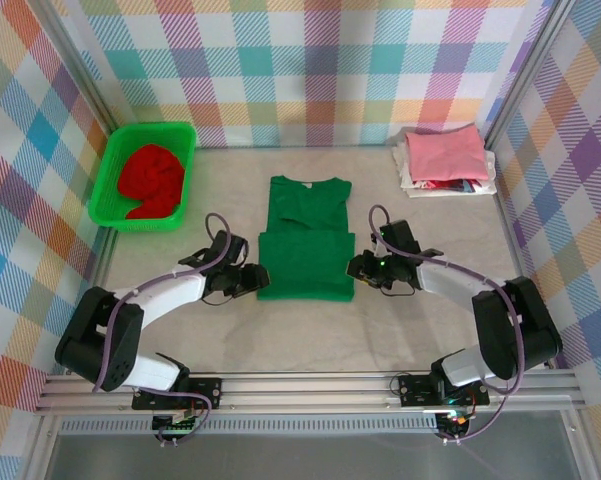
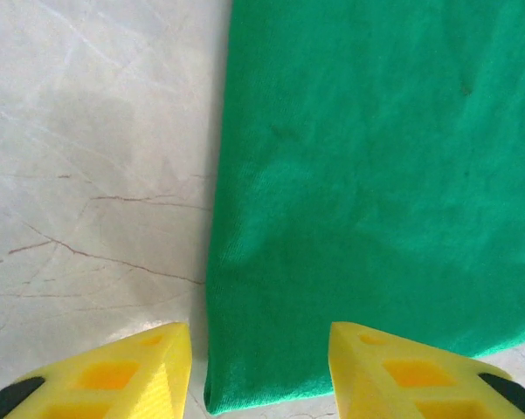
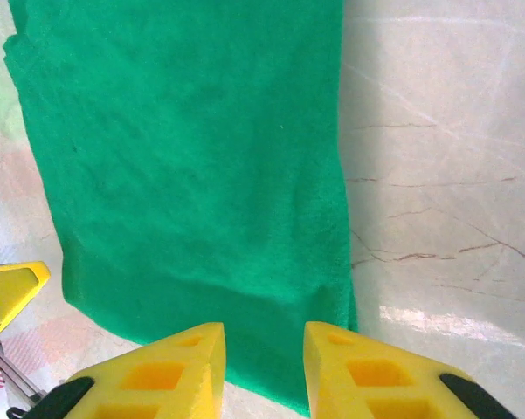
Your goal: Fold and stack the t-shirts
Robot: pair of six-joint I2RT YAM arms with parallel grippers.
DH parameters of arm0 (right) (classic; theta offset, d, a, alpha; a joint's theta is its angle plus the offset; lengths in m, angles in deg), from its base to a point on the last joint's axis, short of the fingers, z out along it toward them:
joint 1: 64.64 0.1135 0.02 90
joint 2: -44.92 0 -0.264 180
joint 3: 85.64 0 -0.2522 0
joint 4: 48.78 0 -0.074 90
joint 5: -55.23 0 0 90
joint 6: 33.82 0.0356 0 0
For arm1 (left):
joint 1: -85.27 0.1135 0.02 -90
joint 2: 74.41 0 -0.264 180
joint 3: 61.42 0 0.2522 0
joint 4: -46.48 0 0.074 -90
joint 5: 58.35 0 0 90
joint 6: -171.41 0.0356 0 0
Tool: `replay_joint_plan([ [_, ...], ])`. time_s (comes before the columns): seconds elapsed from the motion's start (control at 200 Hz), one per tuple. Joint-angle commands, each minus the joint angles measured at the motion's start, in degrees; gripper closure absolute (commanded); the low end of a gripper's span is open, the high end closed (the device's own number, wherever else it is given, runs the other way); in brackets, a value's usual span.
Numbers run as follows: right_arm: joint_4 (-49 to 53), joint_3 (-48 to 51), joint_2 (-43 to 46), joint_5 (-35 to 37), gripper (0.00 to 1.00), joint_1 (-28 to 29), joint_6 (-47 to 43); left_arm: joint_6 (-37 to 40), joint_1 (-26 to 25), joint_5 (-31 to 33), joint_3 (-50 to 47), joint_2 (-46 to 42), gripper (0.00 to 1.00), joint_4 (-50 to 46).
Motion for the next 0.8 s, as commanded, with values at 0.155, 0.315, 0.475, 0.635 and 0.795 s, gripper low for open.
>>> replay_joint_plan([
  [0.155,-1.4,0.9,-0.3,0.6,0.70,0.2,0.4,-1.4,-2.1,-0.1,-1.3,-0.9,0.54,-5.7],
  [0.315,-2.5,1.2,-0.6,0.0,0.69,0.2,0.6,-2.3,-3.4,-0.1,-1.8,0.3,0.55,-4.1],
  [0.475,-2.7,1.4,-1.0,-0.2,0.69,0.1,0.3,-3.6,-4.7,-0.5,-1.3,1.7,0.55,0.5],
  [0.635,-3.1,2.0,-1.4,0.1,0.69,0.2,0.2,-3.7,-5.9,0.0,0.8,3.6,0.58,0.7],
  [0.795,-3.7,2.8,-0.8,0.0,0.69,0.2,0.6,-3.4,-6.1,0.8,0.6,4.6,0.62,0.7],
])
